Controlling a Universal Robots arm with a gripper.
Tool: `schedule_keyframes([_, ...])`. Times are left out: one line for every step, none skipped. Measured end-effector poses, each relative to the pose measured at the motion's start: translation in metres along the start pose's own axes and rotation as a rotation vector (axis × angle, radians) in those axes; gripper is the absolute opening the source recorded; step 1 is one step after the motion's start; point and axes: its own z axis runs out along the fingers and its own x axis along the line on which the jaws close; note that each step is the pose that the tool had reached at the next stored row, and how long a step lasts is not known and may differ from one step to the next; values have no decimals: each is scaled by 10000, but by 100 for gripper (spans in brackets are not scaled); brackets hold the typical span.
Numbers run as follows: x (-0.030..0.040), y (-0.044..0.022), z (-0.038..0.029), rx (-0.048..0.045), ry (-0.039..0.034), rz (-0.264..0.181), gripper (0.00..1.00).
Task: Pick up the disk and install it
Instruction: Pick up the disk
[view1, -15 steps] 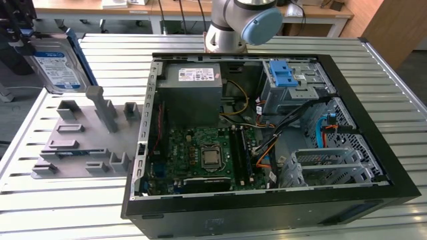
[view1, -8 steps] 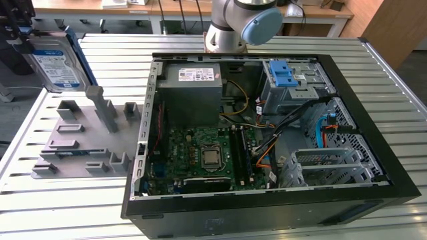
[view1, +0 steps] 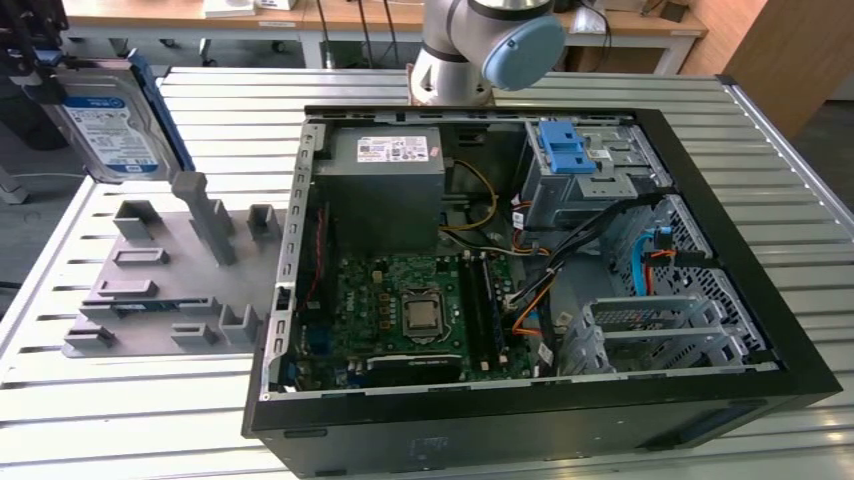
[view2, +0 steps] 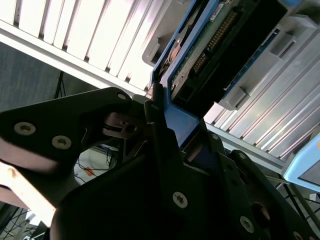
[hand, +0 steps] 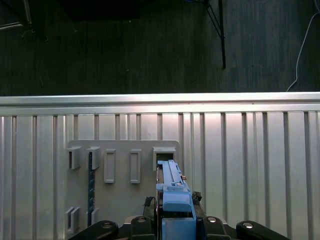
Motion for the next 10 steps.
schedule_keyframes([0,0,-4,-1,1,0,36])
schedule_keyframes([0,0,-8,-3,3,1,36])
schedule_keyframes([-1,0,-11,-2,4,0,36])
schedule_keyframes([0,0,-14,-1,5,0,36])
schedule_keyframes([-1,0,-18,-1,5,0,36])
schedule_keyframes([-1,1,-22,-2,7,0,36])
schedule_keyframes([-1,1,-25,-2,7,0,36])
schedule_keyframes([-1,1,-28,-2,7,0,36])
schedule_keyframes([-1,1,-33,-2,7,0,36])
schedule_keyframes([-1,0,-39,-2,8,0,36])
